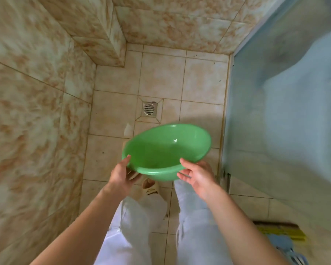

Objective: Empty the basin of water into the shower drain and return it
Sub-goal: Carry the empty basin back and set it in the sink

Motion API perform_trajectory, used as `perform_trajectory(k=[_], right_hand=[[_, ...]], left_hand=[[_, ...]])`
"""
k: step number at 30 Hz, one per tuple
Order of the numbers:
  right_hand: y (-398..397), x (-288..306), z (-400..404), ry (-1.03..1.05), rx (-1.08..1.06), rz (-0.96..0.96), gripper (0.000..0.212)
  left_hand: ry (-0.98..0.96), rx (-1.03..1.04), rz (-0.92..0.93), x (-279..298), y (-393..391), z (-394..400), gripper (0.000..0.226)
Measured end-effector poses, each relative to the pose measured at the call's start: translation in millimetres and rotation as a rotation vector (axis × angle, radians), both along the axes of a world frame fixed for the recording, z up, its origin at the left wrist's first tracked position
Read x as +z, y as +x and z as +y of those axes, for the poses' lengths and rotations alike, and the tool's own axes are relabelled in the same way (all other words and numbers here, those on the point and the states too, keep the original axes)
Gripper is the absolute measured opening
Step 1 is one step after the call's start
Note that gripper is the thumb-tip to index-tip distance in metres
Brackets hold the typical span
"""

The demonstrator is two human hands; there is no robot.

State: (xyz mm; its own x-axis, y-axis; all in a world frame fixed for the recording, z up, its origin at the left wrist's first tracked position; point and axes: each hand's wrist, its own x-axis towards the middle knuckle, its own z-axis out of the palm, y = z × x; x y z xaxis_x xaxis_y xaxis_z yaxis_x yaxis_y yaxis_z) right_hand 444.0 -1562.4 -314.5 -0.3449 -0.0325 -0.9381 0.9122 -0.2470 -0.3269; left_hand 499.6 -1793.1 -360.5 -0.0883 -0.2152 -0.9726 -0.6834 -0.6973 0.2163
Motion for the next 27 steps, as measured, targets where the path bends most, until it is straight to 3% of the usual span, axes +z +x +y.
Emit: perform_trajectory(k=[4,7,14,21,27], right_hand=[[15,68,13,-0.03,0.029,0.011,0.029],[37,116,19,-0.03,0.003,0.06,0.029],[95,163,30,-0.059,-0.146,0.019,0.035],[156,180,72,-0.12,-0.305,-0.082,0.022],[204,188,126,-0.142,-0.498,-0.133,0.015]], left_hand=[[0.009,-0.074,0.023,62,8,-13,0.04],[0.03,-0.127,0.098,116,16,-17,0.035],[0.06,-0.276,0.159,179,46,-18,0.02],[0.085,-0.464,0.101,199,66,9,0.018],[0.129,-0.715,0.014,208,76,72,0.031]])
